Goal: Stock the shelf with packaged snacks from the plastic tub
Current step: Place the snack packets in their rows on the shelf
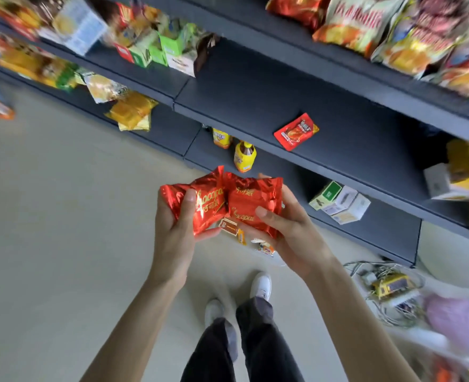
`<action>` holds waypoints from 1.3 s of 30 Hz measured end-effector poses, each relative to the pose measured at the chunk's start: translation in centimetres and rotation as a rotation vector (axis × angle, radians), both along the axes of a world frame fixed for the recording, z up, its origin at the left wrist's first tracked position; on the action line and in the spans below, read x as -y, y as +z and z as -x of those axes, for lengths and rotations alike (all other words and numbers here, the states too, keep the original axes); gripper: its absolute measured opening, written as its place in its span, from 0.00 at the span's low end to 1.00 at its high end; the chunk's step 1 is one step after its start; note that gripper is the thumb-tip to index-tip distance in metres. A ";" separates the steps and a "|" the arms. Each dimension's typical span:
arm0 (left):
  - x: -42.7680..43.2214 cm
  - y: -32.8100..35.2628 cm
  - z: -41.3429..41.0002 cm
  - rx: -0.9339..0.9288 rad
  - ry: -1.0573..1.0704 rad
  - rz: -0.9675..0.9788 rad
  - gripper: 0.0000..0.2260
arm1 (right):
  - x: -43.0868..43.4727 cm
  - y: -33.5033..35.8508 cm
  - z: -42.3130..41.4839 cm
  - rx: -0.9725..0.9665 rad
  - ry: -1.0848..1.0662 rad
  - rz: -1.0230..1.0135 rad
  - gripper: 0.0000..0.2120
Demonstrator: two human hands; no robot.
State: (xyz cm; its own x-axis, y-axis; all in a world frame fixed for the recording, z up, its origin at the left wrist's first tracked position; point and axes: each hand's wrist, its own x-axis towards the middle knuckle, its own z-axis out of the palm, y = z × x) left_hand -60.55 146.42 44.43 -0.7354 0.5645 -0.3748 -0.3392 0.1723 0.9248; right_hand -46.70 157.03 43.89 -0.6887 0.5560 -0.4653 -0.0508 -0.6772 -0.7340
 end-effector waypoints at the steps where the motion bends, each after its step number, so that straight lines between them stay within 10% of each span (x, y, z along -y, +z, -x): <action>1: 0.6 1.4 0.1 0.014 0.004 -0.005 0.05 | 0.5 1.6 0.3 -0.007 0.013 -0.019 0.22; 8: 3.7 9.3 0.5 0.148 0.067 -0.097 0.09 | 4.5 10.3 2.8 0.069 0.110 -0.206 0.30; 15: 4.3 12.7 0.9 0.288 0.053 -0.156 0.44 | 7.5 15.3 5.2 0.249 0.194 -0.477 0.29; 20: 2.1 14.1 1.6 0.321 0.013 -0.235 0.22 | 7.6 16.6 6.4 0.189 0.193 -0.569 0.35; 28: -3.0 15.4 4.5 0.370 0.111 -0.195 0.25 | 0.4 19.0 6.8 0.172 0.022 -0.630 0.23; 33: -5.6 16.9 5.8 0.351 0.056 -0.219 0.23 | -5.1 19.2 7.8 0.392 -0.072 -0.366 0.10; 39: -7.9 17.8 8.0 0.320 0.024 -0.222 0.19 | -7.6 20.1 9.5 0.124 -0.040 0.160 0.12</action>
